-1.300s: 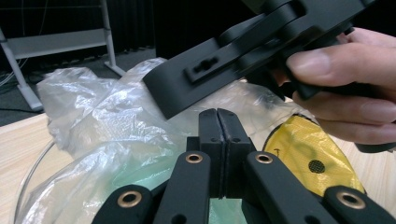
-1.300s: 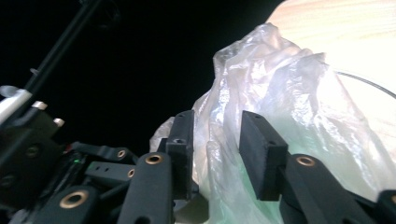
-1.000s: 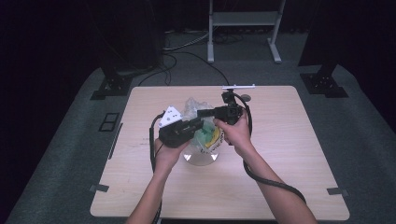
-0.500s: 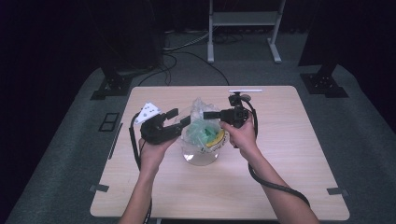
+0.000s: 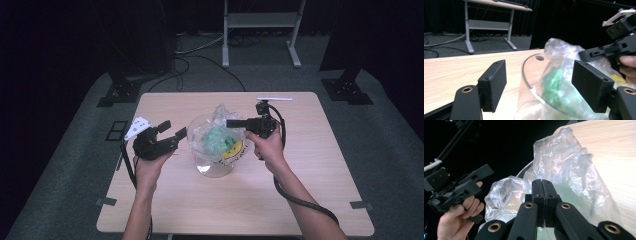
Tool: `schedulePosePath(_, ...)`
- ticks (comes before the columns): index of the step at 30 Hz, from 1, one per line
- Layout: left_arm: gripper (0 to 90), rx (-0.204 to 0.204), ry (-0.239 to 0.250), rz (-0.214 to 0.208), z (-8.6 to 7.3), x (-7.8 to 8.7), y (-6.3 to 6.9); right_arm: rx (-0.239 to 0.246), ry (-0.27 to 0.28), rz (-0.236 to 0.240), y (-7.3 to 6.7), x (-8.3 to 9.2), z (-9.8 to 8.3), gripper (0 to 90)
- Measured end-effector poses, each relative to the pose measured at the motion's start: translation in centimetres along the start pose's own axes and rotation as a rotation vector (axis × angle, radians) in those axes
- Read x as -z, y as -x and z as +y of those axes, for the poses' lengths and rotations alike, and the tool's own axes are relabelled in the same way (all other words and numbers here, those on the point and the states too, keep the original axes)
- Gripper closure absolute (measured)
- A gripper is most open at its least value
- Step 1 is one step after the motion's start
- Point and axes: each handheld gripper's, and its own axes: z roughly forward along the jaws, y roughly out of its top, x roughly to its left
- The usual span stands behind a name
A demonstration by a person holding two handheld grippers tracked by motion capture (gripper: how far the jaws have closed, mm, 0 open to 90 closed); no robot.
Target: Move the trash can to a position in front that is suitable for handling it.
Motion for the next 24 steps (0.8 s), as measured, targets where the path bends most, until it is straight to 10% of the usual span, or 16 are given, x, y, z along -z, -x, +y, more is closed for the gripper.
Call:
schedulePosePath(11,18.5,0.067,-0.034,0.047,-2.3,-0.1,-1.2,-0.004,0.038,0.033,-0.5,1.2,0.6,90.0)
schedulePosePath(24,16.7,0.054,-0.075,0.064,-3.9,-0.6,-1.7,0.03,0.057,0.065,-2.9,1.2,2.0,90.0)
